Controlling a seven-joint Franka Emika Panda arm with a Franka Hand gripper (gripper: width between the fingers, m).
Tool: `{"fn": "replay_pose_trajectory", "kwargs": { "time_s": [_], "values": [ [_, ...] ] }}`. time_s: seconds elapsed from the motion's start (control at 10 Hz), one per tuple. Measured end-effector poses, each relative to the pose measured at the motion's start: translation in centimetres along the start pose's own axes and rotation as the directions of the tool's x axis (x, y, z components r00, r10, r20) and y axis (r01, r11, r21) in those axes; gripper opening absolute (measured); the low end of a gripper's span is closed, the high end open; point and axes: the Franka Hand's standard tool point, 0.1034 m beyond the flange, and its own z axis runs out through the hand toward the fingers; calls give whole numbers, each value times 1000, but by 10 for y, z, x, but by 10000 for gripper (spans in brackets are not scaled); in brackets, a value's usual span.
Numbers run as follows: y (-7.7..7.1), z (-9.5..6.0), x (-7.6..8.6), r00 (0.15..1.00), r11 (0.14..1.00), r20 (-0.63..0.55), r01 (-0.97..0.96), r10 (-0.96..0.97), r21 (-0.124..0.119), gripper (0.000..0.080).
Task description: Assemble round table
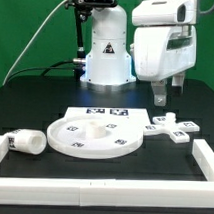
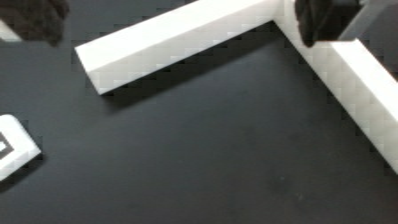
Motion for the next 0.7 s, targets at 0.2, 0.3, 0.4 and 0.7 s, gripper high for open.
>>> {"fn": "replay_pose_trajectory", "kwargs": {
  "time_s": [0.2, 0.3, 0.4, 0.7],
  "values": [
    [1, 0, 0, 1000, 1000, -8, 15, -15, -9, 650],
    [1, 0, 0, 1000, 1000, -8, 15, -15, -9, 650],
    [1, 1, -1, 1000, 1000, -6, 15, -15, -8, 650],
    [-21, 11, -68, 999, 999, 42, 32, -32, 11, 649]
  ]
}}
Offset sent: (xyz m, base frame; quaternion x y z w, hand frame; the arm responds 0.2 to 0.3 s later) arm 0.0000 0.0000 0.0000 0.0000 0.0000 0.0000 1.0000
